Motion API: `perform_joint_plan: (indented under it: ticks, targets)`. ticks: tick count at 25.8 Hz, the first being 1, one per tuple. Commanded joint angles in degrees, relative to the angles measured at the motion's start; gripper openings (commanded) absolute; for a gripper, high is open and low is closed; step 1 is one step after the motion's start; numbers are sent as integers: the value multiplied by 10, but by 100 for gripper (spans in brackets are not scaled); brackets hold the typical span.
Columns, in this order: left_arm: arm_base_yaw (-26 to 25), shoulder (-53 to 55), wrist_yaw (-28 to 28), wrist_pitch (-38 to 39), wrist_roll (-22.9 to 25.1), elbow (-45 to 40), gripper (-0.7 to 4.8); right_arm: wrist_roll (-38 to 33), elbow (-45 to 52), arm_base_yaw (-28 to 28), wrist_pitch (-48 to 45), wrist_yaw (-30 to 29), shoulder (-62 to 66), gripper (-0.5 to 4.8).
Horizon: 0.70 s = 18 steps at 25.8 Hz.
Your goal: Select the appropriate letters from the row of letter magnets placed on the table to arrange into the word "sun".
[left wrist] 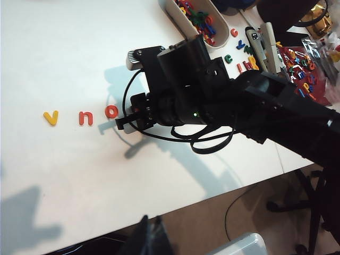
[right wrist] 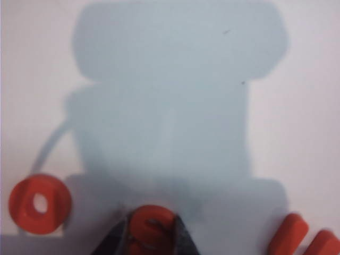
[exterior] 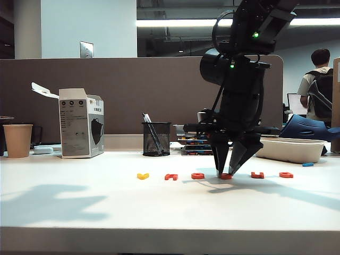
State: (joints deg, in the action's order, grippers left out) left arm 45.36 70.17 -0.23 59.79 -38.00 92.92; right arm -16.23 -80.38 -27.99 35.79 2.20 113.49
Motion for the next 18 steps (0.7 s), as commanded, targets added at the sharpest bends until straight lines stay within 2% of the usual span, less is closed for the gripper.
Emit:
perform_joint_plan:
  ticks: [1,6,12,16,18]
  targets:
    - [1,-2,-2,-3,3,1,-5,-3,2,-2,-1,-9,-11,104]
    - [1,-2,-2,-3,3,1,-5,-2,-14,-2,7,-8,-19,104]
    - [1,-2,-2,-3,3,1,-5,-3,-81,-4,54,-22,-25,104]
    - [1,-2,-2,-4,3,1,-5,-6,-102,-30,81,-38,-26,103]
    - [1,-2,-2,-4,3,1,-5,-35,-101,-50,99,-38,-23,104]
